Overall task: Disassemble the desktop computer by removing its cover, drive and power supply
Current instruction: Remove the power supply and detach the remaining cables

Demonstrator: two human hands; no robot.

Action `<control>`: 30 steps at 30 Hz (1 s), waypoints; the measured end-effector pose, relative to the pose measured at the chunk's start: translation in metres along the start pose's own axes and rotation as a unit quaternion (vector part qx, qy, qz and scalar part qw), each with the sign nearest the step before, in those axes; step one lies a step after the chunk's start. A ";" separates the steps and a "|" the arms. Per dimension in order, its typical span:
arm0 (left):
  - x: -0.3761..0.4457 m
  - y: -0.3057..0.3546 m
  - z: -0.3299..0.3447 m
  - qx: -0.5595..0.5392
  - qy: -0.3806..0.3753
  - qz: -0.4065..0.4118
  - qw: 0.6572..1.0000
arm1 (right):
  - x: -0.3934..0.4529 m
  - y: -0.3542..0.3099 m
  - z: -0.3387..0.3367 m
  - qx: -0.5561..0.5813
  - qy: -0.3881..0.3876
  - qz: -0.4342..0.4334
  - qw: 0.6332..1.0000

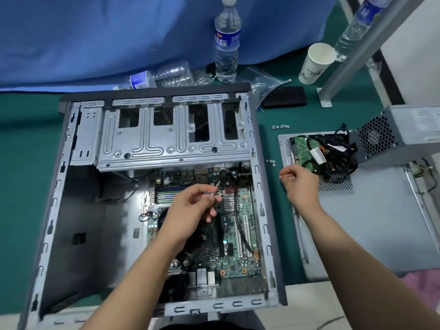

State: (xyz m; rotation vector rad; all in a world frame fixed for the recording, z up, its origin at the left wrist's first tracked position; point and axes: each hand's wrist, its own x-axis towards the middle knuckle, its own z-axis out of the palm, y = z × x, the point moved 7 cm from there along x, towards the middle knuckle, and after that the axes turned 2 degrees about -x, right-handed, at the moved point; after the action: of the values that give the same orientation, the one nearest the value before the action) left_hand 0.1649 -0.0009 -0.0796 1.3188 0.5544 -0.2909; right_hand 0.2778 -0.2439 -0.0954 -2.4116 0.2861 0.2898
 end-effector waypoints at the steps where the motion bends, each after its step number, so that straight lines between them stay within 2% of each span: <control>1: 0.000 0.000 0.001 0.007 -0.003 0.004 1.000 | 0.004 0.000 0.002 -0.012 0.001 -0.009 1.000; 8: 0.003 0.003 0.002 0.055 -0.013 0.028 0.998 | 0.018 -0.005 0.021 -0.084 0.022 -0.029 0.996; 18: 0.005 0.008 0.005 0.089 -0.017 0.045 0.995 | 0.023 -0.007 0.028 -0.079 0.047 -0.031 0.995; 22: 0.006 0.009 0.003 0.098 -0.002 0.047 0.994 | 0.013 -0.009 0.020 -0.025 0.043 -0.047 0.998; 25: 0.005 0.010 -0.003 0.116 0.023 0.049 0.992 | -0.001 -0.022 0.007 0.088 0.030 -0.057 0.994; 28: 0.003 0.013 -0.011 0.137 0.052 0.059 0.987 | -0.020 -0.046 -0.006 0.201 -0.005 -0.070 0.977; 30: 0.002 0.017 -0.014 0.195 0.069 0.071 0.976 | -0.036 -0.063 -0.009 0.228 -0.048 -0.081 0.969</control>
State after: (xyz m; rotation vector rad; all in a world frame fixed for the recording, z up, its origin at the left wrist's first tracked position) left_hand 0.1717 0.0168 -0.0686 1.7601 0.5322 -0.1962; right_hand 0.2626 -0.1983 -0.0405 -1.9466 0.0964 0.2366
